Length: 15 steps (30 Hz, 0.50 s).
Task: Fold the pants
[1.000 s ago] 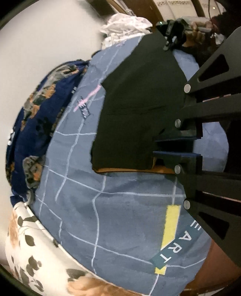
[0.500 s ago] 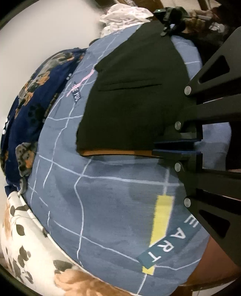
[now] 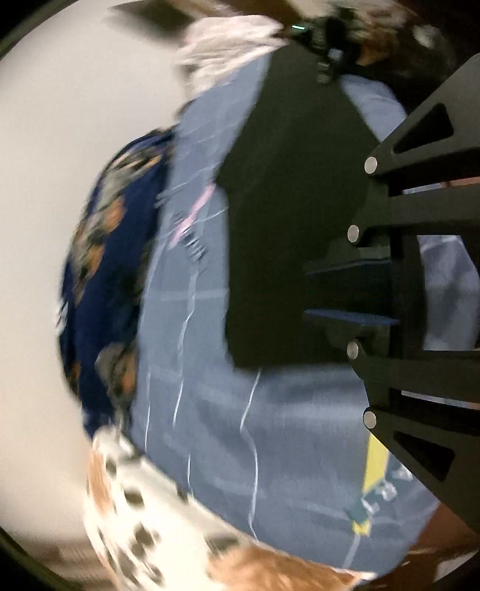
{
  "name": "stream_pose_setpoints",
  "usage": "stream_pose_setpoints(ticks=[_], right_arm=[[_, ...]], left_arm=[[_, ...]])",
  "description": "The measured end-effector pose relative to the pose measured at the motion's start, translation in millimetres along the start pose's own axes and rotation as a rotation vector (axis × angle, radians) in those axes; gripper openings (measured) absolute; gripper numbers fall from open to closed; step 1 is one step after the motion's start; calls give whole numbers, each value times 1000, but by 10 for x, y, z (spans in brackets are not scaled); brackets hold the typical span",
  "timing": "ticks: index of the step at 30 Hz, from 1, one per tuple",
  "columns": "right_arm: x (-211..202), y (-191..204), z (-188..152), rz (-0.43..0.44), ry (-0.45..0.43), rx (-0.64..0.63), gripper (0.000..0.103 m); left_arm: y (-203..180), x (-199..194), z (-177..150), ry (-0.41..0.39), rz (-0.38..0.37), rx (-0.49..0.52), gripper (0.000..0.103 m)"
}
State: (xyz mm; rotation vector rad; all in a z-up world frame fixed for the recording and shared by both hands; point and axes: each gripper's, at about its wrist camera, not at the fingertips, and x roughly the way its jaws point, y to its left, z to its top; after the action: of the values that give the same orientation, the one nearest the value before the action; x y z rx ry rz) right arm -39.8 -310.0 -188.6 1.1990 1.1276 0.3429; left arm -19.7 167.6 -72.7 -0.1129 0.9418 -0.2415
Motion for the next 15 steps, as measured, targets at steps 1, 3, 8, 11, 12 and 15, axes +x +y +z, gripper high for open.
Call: stream_pose_setpoints(ticks=[1,3,8,11,12,15], right_arm=[[-4,-4,-1,2,1,1,6],[-12,-3,-4,0,3,6,7],[-342,-84,74,-13,-70,38,14],[-697,-213,190,-41,-171,61,14],[-865,-296,236,-47,-213,80,11],[-1277,-535,364,-46,-311,121,6]], left_arm=[[-46,127,-33,42,5,11,20],[-3,360,-105,117,-4,-31,20],[82,407,-157,100,-41,-72,20],[14,418,-149,106,-9,-24,20],[1,425,-145,107,-3,-16,20],[20,425,-161,102,-5,-22,20]])
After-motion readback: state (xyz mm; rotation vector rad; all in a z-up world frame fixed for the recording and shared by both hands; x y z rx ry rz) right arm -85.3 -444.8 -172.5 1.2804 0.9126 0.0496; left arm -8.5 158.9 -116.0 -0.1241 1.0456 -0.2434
